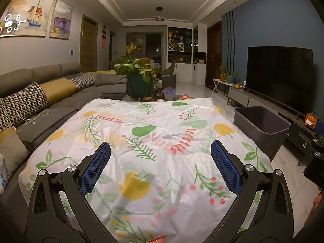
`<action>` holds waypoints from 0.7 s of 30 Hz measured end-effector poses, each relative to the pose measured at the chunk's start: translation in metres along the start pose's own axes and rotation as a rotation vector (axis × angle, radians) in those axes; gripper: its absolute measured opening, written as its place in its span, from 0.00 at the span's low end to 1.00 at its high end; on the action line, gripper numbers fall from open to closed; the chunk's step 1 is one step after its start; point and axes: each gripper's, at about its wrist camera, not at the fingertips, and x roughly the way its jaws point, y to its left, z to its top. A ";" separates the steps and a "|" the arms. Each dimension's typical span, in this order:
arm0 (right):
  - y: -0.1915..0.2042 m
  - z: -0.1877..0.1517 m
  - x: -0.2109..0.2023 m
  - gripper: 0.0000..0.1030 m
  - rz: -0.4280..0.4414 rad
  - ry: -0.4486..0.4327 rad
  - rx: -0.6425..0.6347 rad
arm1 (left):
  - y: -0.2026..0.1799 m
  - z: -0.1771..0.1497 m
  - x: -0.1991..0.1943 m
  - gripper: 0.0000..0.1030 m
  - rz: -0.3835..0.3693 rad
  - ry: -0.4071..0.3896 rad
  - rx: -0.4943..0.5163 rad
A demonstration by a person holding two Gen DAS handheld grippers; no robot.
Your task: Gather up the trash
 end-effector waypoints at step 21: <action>0.002 0.002 -0.005 0.95 -0.007 -0.010 0.007 | 0.003 0.005 -0.008 0.95 -0.015 -0.023 -0.015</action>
